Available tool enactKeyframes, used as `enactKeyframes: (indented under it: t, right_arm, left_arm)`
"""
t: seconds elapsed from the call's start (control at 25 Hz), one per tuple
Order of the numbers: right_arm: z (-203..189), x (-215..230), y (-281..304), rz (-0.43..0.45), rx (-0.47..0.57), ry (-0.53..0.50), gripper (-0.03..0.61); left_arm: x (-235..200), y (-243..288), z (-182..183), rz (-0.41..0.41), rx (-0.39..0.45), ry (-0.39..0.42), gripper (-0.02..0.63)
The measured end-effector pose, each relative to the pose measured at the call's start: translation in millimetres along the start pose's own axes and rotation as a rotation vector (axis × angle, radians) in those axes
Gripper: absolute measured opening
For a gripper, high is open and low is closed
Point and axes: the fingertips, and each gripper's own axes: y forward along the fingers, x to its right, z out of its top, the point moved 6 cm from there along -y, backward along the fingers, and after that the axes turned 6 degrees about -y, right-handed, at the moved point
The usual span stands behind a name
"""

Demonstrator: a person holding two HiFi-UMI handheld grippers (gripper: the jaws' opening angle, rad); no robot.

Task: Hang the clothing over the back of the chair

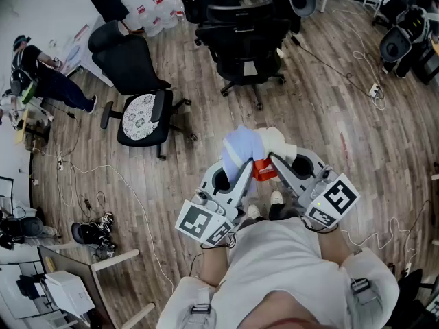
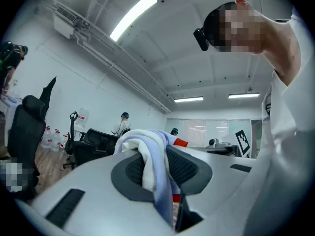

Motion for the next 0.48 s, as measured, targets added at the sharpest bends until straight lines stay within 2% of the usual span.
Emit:
enactKeyframes:
  t: [0.28,0.48]
  right_arm:
    - [-4.0,0.7,-2.0,-0.006,-0.026,-0.018,0.044]
    - [-2.5,5.9,-1.1,0.029,-0.022,-0.025,0.046]
  left_arm:
    - [6.2,0.2,-6.7,0.064,-0.002,-0.001,0.087]
    - [9.5,3.6,-6.3,0.112,0.011,0.003,0.087]
